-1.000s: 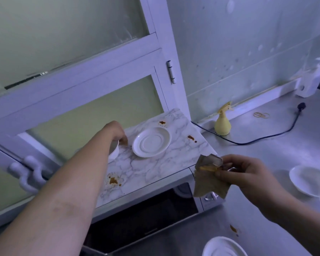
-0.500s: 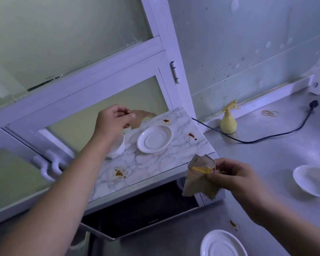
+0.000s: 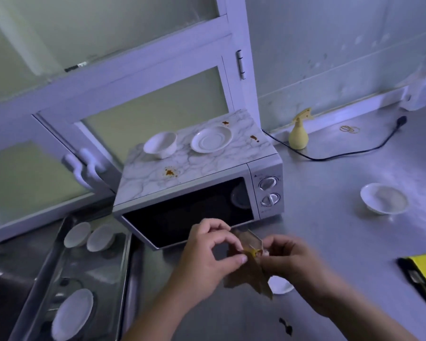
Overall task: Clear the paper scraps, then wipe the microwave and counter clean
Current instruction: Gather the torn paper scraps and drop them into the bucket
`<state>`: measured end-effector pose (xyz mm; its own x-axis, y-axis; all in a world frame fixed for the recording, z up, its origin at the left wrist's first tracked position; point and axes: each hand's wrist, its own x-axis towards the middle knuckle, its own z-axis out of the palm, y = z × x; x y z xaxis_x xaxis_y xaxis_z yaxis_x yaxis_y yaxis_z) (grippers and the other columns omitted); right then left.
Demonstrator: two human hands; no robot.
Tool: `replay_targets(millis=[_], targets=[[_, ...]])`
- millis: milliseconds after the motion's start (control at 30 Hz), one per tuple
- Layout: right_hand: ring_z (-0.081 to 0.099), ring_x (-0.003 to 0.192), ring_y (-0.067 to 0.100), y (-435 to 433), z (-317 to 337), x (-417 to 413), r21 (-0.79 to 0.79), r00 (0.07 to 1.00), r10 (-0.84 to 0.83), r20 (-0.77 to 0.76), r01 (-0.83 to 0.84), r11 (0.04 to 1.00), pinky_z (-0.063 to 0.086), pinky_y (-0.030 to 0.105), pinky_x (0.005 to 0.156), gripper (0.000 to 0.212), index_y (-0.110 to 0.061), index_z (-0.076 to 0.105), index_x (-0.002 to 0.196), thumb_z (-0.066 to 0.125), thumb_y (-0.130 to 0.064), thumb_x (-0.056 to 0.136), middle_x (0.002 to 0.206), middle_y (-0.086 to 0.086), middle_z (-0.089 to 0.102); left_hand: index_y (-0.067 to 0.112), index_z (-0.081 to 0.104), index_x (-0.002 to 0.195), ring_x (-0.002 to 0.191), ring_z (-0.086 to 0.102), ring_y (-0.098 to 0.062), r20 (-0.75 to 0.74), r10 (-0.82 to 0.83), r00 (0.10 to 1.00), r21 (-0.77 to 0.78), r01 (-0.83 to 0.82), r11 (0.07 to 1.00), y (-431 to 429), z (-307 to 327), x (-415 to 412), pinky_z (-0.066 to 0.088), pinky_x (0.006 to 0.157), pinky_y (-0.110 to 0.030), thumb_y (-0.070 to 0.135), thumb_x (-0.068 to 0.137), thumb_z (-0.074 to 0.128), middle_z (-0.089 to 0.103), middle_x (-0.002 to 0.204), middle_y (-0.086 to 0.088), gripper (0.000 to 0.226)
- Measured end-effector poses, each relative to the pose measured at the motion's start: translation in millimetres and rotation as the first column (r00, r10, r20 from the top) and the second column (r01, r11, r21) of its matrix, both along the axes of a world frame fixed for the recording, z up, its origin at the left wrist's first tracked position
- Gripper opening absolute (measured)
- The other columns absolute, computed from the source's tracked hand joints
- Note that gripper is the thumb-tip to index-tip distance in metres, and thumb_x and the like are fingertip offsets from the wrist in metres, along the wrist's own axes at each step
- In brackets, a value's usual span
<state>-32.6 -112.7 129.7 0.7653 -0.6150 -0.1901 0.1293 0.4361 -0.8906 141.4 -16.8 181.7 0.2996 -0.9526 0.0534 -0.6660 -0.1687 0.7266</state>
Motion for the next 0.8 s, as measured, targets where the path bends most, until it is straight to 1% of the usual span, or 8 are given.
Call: replay_targets(millis=[100,167,267,333,433,533,633,800], targets=[[0.063,0.073,0.027,32.7,11.7,-13.8,0.013,1.0,0.02,-0.009,-0.02,1.0,0.052,0.034,0.07,0.024,0.0,0.07,0.083,0.084,-0.004,0.065,0.08,0.019,0.063,0.032,0.067,0.081,0.085,0.062,0.0,-0.176,-0.1,0.979,0.035,0.108,0.994,31.3,1.0,-6.8,0.049,0.081,-0.025,0.026,0.073,0.079,0.066,0.089,0.016,0.016],[0.063,0.076,0.027,55.5,18.9,-23.2,0.022,0.999,0.041,-0.003,-0.041,0.999,0.052,0.034,0.073,0.018,-0.004,0.07,0.085,0.081,-0.005,0.071,0.084,0.018,0.063,0.03,0.064,0.088,0.077,0.063,-0.006,-0.296,-0.117,0.948,-0.017,0.117,0.993,52.3,-2.6,-13.6,0.052,0.075,-0.03,0.023,0.073,0.077,0.067,0.081,0.011,0.022],[0.061,0.071,0.024,93.0,19.1,-42.8,0.033,0.999,0.031,-0.027,-0.03,0.999,0.05,0.028,0.062,0.008,-0.013,0.07,0.082,0.077,-0.013,0.078,0.083,0.015,0.063,0.036,0.057,0.115,0.079,0.067,-0.013,-0.446,-0.152,0.882,-0.079,0.13,0.988,82.7,-21.2,-25.9,0.055,0.074,-0.03,0.02,0.072,0.077,0.071,0.089,0.0,0.05],[0.059,0.061,0.024,118.0,10.5,-58.6,-0.019,0.996,-0.04,-0.083,0.039,0.999,0.044,0.027,0.054,0.007,-0.011,0.071,0.082,0.076,-0.009,0.078,0.078,0.017,0.063,0.038,0.054,0.125,0.079,0.068,-0.016,-0.49,-0.181,0.853,-0.072,0.167,0.983,99.3,-38.9,-38.9,0.056,0.074,-0.029,0.023,0.072,0.078,0.072,0.09,-0.003,0.06],[0.058,0.051,0.02,154.8,-11.6,-91.9,-0.149,0.939,-0.244,-0.244,0.212,0.966,0.043,0.023,0.047,0.015,-0.007,0.072,0.078,0.071,0.007,0.083,0.067,0.015,0.063,0.036,0.064,0.114,0.083,0.07,-0.017,-0.552,-0.21,0.807,-0.025,0.235,0.972,116.5,-68.5,-75.1,0.056,0.075,-0.028,0.022,0.071,0.079,0.074,0.094,-0.004,0.047],[0.055,0.052,0.02,190.0,-28.5,-140.6,-0.175,0.839,-0.388,-0.382,0.346,0.922,0.043,0.025,0.049,0.011,-0.002,0.07,0.082,0.07,0.008,0.083,0.065,0.011,0.059,0.031,0.071,0.101,0.085,0.07,-0.016,-0.62,-0.213,0.755,0.059,0.316,0.947,125.3,-94.5,-125.0,0.057,0.078,-0.029,0.02,0.068,0.079,0.076,0.092,-0.004,0.035],[0.056,0.051,0.02,219.9,-38.2,-197.5,-0.164,0.772,-0.454,-0.444,0.428,0.889,0.046,0.025,0.046,0.008,-0.003,0.07,0.083,0.071,0.006,0.084,0.063,0.009,0.059,0.025,0.074,0.1,0.09,0.07,-0.022,-0.69,-0.222,0.689,0.145,0.432,0.89,128.2,-112.4,-179.8,0.058,0.079,-0.034,0.019,0.066,0.079,0.076,0.095,-0.007,0.035],[0.064,0.065,0.02,244.6,-65.2,-273.9,-0.151,0.704,-0.541,-0.46,0.539,0.829,0.053,0.027,0.057,0.015,-0.001,0.071,0.094,0.07,0.008,0.082,0.074,0.009,0.068,0.039,0.074,0.093,0.085,0.071,-0.009,-0.691,-0.286,0.664,0.232,0.578,0.782,123.0,-133.0,-261.9,0.056,0.068,-0.024,0.02,0.07,0.075,0.075,0.09,0.008,0.03]])
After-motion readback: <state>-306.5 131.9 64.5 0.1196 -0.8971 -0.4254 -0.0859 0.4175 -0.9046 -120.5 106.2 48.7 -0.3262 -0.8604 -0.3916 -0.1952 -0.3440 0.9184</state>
